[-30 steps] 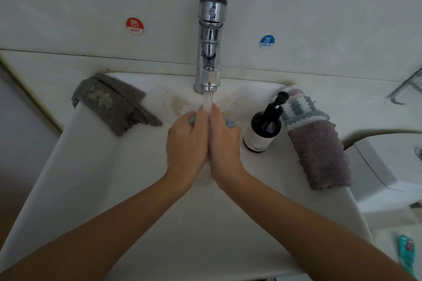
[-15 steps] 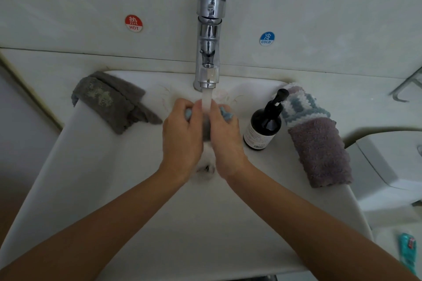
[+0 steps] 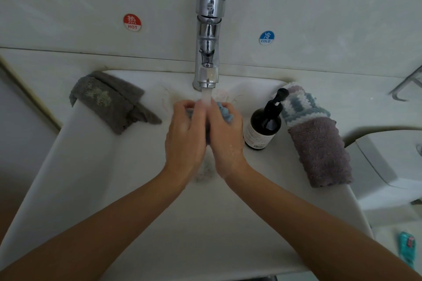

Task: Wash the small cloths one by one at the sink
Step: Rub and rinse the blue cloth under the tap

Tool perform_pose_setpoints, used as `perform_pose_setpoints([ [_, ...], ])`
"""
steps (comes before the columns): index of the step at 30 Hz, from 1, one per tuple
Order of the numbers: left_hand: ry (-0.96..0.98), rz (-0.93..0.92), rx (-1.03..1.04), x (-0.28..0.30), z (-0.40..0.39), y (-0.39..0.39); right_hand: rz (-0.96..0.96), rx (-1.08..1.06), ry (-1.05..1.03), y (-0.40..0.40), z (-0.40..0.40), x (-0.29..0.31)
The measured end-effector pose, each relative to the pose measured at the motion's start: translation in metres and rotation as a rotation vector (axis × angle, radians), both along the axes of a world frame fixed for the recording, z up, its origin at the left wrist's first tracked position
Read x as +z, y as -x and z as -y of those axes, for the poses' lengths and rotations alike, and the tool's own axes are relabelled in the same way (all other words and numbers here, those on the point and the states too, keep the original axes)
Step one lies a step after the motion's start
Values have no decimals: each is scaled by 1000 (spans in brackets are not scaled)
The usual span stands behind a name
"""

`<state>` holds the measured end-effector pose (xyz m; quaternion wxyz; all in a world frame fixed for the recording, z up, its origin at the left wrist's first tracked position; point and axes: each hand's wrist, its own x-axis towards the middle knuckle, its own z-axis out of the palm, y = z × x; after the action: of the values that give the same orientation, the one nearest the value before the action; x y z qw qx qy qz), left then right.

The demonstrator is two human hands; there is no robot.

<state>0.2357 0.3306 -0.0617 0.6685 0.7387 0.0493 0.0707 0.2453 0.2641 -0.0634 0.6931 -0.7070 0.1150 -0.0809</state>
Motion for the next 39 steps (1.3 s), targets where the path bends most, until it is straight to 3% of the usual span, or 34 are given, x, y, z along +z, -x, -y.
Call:
perform_pose_setpoints([
  [3, -159, -58, -32, 0, 0, -1, -42, -40, -69, 2, 1, 3],
  [11, -157, 76, 76, 3, -1, -1, -237, 5, -124, 6, 2, 18],
  [18, -231, 151, 48, 1, -6, -1, -178, 44, 53, 10, 4, 17],
  [21, -329, 92, -27, 2, -8, -3, -147, 100, 118, 11, 7, 15],
  [25, -240, -106, -216, 10, -5, 4, -234, 153, 15, 8, 16, 23],
  [28, -159, -136, -229, 23, -7, 3, -233, 230, 24, 10, 25, 30],
  [32, 0, -166, -273, 36, -15, 4, -128, 243, 143, 10, 30, 48],
  [35, 33, -179, -354, 35, -18, 10, 71, 167, 300, 3, 36, 72],
  [39, 22, -172, -339, 28, -26, 7, 339, 221, 526, -11, 44, 119],
])
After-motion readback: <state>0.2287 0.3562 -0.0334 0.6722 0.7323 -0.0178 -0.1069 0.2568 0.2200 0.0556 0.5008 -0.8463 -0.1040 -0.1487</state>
